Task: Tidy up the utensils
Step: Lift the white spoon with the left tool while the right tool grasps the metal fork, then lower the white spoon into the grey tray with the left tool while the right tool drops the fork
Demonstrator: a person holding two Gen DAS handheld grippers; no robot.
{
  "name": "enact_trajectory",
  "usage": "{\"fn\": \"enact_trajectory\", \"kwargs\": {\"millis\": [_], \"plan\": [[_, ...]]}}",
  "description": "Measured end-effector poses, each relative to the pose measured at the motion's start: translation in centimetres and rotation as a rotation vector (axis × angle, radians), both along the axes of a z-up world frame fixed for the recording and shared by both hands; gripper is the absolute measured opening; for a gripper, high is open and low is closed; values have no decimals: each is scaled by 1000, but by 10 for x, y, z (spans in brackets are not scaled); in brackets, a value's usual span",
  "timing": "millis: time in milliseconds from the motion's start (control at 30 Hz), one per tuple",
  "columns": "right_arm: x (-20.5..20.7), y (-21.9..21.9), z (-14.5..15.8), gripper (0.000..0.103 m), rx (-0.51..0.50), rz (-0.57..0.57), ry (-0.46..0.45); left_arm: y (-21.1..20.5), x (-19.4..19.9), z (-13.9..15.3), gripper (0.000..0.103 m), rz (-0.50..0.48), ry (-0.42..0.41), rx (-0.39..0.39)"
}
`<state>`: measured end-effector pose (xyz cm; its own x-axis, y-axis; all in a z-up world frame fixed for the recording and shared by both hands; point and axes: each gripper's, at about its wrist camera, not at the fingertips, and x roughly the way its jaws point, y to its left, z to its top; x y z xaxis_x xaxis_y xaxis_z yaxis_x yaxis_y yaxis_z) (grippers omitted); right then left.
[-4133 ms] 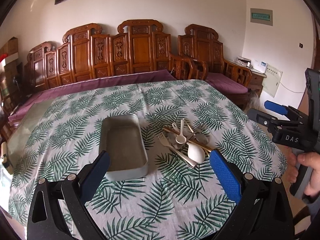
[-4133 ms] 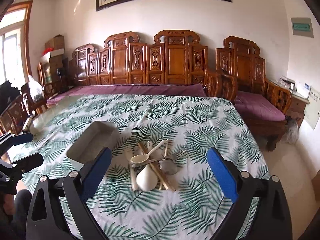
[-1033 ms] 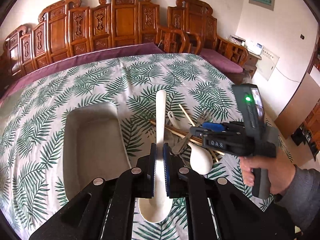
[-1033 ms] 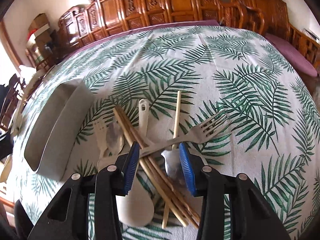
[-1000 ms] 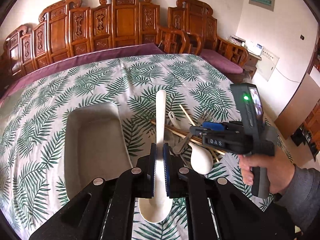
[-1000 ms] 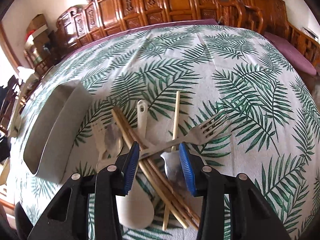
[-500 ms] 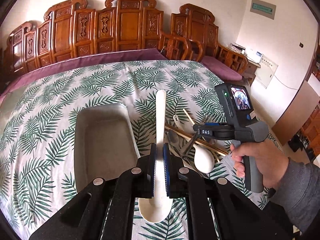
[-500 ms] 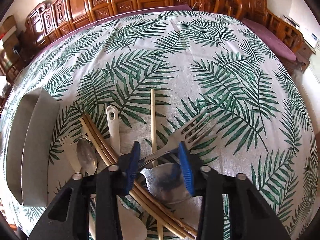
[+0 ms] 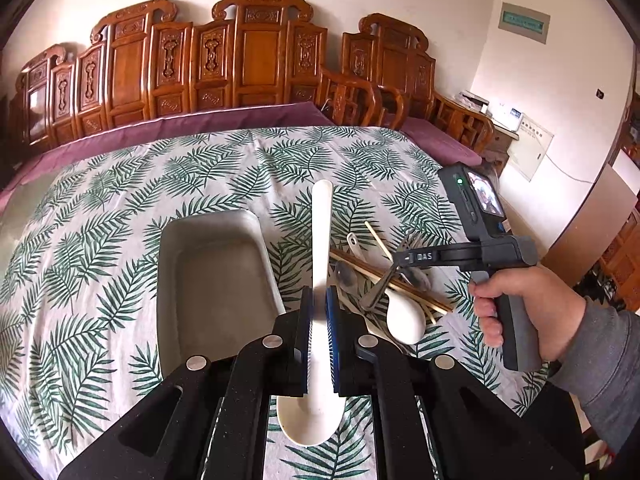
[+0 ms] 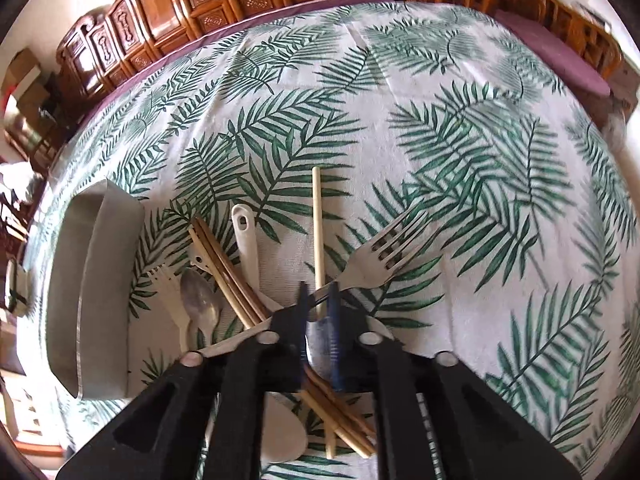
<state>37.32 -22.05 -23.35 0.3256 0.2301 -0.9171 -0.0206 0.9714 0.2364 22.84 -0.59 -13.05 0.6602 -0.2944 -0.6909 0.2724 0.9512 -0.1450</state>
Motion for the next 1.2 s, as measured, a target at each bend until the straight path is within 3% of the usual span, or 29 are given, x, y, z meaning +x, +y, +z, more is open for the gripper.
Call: {"fn": "enact_trajectory", "kwargs": {"millis": [33, 267, 633, 867, 1200], "plan": [[0, 1, -2, 39, -3, -11, 9, 1, -1, 0, 6, 0, -1, -1], [4, 5, -5, 39, -47, -65, -8, 13, -2, -2, 6, 15, 5, -2], [-2, -3, -3, 8, -62, -34, -25, 20, 2, -10, 6, 44, 26, 6], [-9, -9, 4, 8, -50, -22, -54, 19, 3, -15, 6, 50, 37, 17], [-24, 14, 48, 8, -31, 85, -153, 38, 22, -25, 6, 95, 56, 35]]}}
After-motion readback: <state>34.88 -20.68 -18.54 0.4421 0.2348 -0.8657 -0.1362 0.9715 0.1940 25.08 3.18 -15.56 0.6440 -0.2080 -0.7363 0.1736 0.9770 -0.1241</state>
